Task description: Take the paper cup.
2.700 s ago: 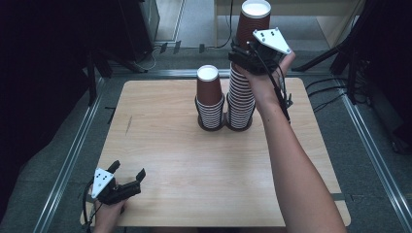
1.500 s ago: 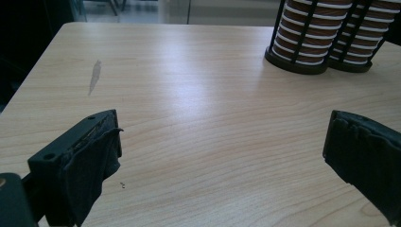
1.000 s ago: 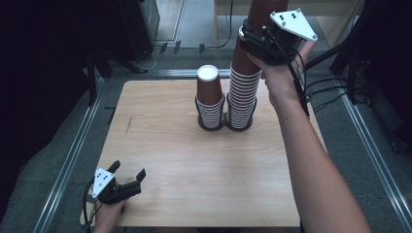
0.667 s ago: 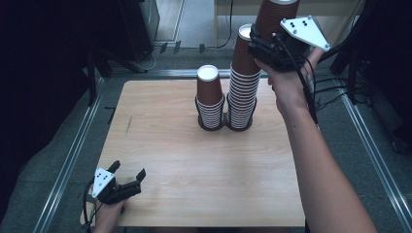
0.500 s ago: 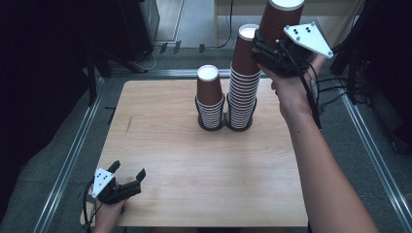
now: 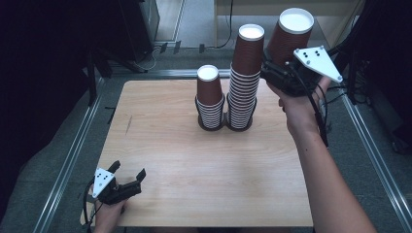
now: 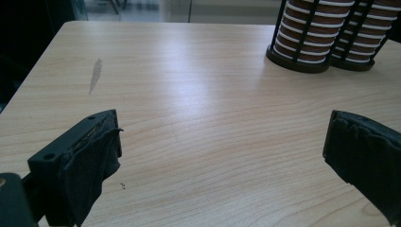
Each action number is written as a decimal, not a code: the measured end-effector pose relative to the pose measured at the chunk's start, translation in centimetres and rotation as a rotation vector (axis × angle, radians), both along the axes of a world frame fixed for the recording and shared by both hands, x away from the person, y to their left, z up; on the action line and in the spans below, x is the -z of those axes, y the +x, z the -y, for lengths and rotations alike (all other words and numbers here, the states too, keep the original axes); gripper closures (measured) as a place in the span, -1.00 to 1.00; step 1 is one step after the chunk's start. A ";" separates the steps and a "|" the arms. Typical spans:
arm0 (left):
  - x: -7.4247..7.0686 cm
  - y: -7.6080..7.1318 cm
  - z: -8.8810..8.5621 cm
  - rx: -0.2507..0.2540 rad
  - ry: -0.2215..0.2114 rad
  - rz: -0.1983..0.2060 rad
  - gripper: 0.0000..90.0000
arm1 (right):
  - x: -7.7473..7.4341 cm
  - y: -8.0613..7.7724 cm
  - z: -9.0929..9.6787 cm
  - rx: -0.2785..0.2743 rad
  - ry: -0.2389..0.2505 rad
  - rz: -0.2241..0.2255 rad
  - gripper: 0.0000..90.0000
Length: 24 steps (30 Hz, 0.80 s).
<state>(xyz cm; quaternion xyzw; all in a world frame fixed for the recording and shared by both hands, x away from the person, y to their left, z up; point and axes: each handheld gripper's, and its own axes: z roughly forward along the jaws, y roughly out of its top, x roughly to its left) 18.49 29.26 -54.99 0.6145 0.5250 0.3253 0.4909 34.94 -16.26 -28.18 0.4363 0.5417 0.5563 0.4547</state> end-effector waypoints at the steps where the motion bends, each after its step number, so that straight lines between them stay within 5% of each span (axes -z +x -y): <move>1: 0.0 0.0 0.0 0.000 0.000 0.000 -1.00 | 0.3 -0.1 0.1 -0.002 0.000 -0.003 -0.75; 7: 0.0 0.0 0.0 0.000 0.001 0.002 -1.00 | 2.1 -1.2 0.0 -0.005 -0.036 0.000 -0.75; 24: 0.0 -0.1 0.0 -0.005 -0.001 0.008 -1.00 | 6.4 -4.5 0.3 -0.032 -0.025 -0.008 -0.75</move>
